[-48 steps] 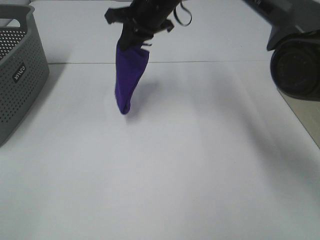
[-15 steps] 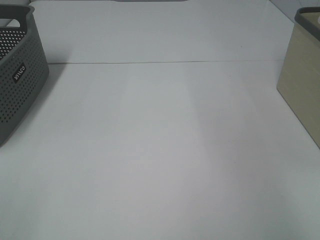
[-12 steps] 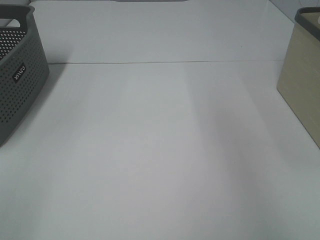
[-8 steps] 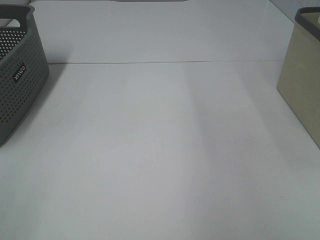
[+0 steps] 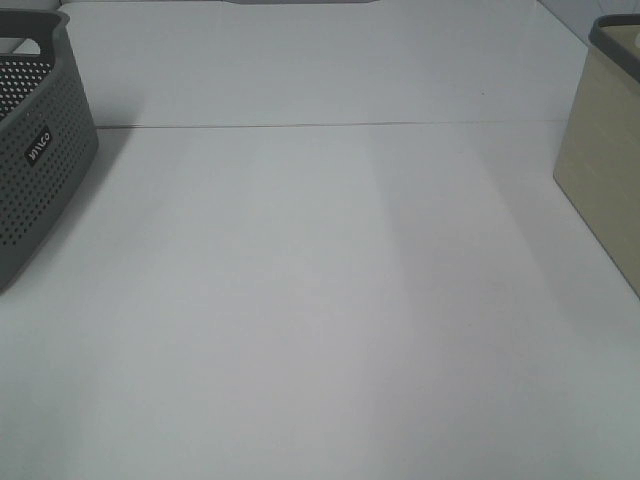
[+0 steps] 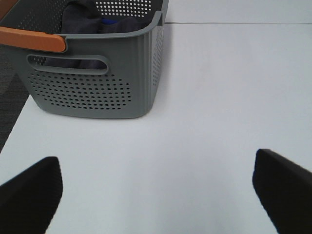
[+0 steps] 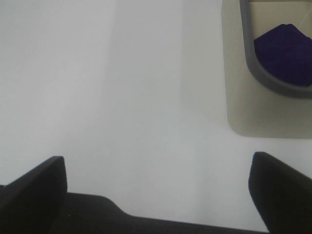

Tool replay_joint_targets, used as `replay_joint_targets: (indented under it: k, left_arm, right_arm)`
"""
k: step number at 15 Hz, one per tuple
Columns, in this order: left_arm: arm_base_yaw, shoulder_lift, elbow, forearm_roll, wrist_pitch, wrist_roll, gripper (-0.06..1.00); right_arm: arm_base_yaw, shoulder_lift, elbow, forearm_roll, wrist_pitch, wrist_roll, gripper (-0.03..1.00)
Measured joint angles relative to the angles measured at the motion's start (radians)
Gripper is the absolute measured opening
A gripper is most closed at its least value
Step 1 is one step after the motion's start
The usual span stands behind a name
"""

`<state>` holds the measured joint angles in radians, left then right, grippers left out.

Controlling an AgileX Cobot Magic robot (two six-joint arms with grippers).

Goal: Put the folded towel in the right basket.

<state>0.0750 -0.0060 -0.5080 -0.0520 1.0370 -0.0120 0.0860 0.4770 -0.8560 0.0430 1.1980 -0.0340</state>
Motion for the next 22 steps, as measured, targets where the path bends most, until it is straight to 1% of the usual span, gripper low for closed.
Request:
replay_joint_targets:
  k: [1, 2, 3, 5, 7, 8, 10, 12, 17, 18, 19, 20, 22]
  left_arm:
    - [0.000, 0.000, 0.000, 0.000, 0.000, 0.000, 0.99]
    - [0.000, 0.000, 0.000, 0.000, 0.000, 0.000, 0.99]
    - [0.000, 0.000, 0.000, 0.000, 0.000, 0.000, 0.99]
    - [0.000, 0.000, 0.000, 0.000, 0.000, 0.000, 0.99]
    - [0.000, 0.000, 0.000, 0.000, 0.000, 0.000, 0.99]
    - [0.000, 0.000, 0.000, 0.000, 0.000, 0.000, 0.99]
    - [0.000, 0.000, 0.000, -0.001, 0.000, 0.000, 0.99]
    - [0.000, 0.000, 0.000, -0.001, 0.000, 0.000, 0.99]
    - [0.000, 0.000, 0.000, -0.001, 0.000, 0.000, 0.99]
    - [0.000, 0.000, 0.000, -0.001, 0.000, 0.000, 0.99]
    - [0.000, 0.000, 0.000, -0.001, 0.000, 0.000, 0.99]
    - [0.000, 0.000, 0.000, -0.001, 0.000, 0.000, 0.99]
    - [0.000, 0.000, 0.000, -0.001, 0.000, 0.000, 0.99]
  right_arm:
    - [0.000, 0.000, 0.000, 0.000, 0.000, 0.000, 0.97]
    - [0.000, -0.136, 0.069, -0.005, 0.015, -0.004, 0.97]
    - [0.000, -0.356, 0.165, -0.032, 0.015, -0.029, 0.97]
    - [0.000, -0.461, 0.219, -0.036, 0.004, -0.030, 0.97]
    - [0.000, -0.481, 0.253, -0.036, -0.012, -0.048, 0.97]
    - [0.000, -0.481, 0.276, -0.037, -0.044, -0.075, 0.97]
    - [0.000, -0.481, 0.358, -0.036, -0.106, -0.082, 0.97]
    - [0.000, -0.481, 0.396, -0.033, -0.096, -0.080, 0.97]
    - [-0.005, -0.481, 0.400, -0.030, -0.098, -0.079, 0.97]
    - [-0.028, -0.481, 0.400, -0.029, -0.098, -0.077, 0.97]
    - [-0.099, -0.481, 0.400, -0.027, -0.098, -0.075, 0.97]
    - [-0.118, -0.481, 0.400, -0.027, -0.098, -0.074, 0.97]
    - [-0.125, -0.481, 0.400, -0.027, -0.098, -0.074, 0.97]
